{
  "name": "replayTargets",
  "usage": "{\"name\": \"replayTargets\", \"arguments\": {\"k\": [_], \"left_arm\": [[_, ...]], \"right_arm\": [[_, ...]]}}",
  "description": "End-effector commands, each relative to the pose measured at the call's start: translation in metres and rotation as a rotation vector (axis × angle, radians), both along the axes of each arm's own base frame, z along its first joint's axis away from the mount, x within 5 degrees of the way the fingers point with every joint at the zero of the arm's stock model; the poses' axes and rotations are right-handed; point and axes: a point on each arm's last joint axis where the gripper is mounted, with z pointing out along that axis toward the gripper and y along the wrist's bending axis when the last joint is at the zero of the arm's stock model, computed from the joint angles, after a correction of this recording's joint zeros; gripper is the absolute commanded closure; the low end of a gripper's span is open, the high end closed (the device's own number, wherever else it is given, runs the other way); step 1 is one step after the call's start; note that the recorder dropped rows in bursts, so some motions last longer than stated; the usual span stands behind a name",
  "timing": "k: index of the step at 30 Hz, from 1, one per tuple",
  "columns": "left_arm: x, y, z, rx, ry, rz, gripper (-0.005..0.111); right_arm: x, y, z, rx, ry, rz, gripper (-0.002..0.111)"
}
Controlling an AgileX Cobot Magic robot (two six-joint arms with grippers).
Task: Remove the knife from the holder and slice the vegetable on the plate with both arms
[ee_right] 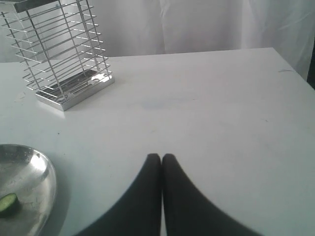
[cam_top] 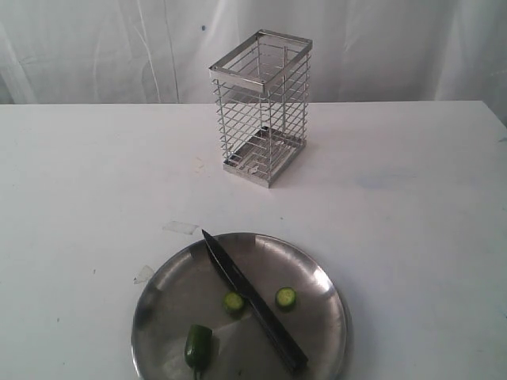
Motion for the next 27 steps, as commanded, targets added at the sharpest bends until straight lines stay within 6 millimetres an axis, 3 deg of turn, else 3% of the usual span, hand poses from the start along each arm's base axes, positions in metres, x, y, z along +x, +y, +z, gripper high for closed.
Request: {"name": "replayTargets", "arguments": {"k": [1, 6, 9, 15, 27], "left_arm": [[0.01, 0.016, -0.019, 0.038, -0.078, 0.2, 0.091], [0.021, 0.031, -0.061, 0.019, -0.22, 0.396, 0.091], [0.03, 0.031, -0.09, 0.023, -0.206, 0.418, 0.091], [0.036, 0.03, -0.126, 0.067, -0.145, 0.425, 0.091], [0.036, 0.03, -0.13, 0.085, -0.128, 0.419, 0.091]], "right_arm": [[0.0, 0.0, 0.0, 0.003, -0.013, -0.001, 0.108], [0.0, 0.0, 0.0, 0.003, -0.013, -0.001, 0.108], [0.0, 0.0, 0.0, 0.003, -0.013, -0.001, 0.108], [0.0, 0.0, 0.0, 0.003, -0.013, -0.001, 0.108], [0.0, 0.0, 0.0, 0.003, -0.013, -0.001, 0.108]]}}
